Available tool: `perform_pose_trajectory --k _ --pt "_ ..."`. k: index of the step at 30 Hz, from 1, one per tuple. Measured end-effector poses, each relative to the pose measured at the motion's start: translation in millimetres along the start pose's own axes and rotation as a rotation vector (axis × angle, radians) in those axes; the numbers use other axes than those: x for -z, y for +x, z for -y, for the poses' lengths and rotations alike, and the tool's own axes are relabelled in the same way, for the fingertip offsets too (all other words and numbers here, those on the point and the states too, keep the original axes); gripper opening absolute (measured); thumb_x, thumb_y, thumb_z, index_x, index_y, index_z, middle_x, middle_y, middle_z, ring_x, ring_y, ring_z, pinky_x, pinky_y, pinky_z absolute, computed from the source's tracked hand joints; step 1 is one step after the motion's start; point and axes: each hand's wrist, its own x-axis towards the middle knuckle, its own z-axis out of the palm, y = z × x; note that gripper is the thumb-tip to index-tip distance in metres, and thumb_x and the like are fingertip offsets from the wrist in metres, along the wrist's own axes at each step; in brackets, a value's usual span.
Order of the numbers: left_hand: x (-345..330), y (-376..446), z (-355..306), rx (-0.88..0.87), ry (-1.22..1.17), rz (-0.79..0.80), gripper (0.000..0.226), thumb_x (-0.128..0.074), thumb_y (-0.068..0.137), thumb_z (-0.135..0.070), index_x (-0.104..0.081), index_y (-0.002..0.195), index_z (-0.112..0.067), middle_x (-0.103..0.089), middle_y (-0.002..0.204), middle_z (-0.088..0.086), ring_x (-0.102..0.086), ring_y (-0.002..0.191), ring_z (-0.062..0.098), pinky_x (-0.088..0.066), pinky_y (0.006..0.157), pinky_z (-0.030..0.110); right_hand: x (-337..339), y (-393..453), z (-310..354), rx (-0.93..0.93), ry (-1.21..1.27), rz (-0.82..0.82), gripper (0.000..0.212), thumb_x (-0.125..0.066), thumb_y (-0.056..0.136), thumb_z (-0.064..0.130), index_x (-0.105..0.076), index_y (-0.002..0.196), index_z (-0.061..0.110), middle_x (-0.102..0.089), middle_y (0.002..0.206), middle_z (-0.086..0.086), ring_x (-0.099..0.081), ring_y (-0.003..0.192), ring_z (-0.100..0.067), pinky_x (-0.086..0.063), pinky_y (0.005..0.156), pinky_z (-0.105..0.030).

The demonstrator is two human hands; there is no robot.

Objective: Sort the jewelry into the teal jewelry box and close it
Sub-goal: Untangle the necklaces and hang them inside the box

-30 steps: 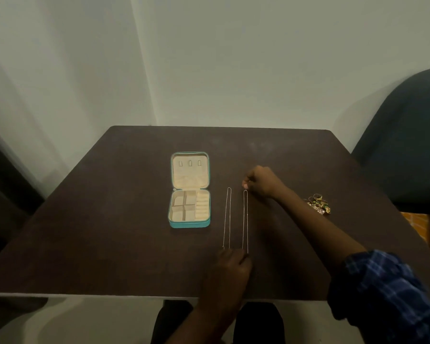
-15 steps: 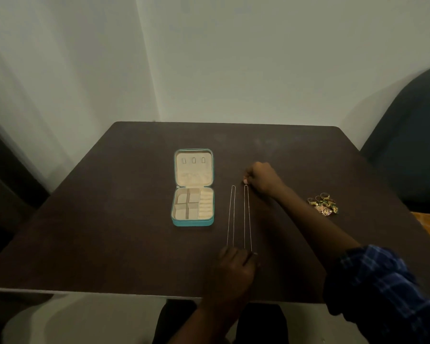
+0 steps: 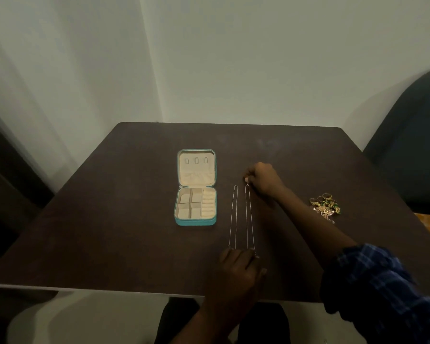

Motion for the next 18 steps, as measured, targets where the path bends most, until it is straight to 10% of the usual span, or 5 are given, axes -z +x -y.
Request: perform_pose_trajectory --k 18 --pt "15 -23 32 0.171 0.053 -0.111 0.035 -0.042 0.084 -0.033 -0.068 0.104 -0.02 -0.067 0.096 -0.001 -0.063 0.082 0.012 -0.044 0.07 0.02 9 -98 -3 0.085 0.027 0.0 0.018 -0.06 0.089 0.02 -0.071 0.098 0.009 -0.069 0.098 -0.008 -0.062 0.089 -0.022 -0.05 0.081 -0.038"
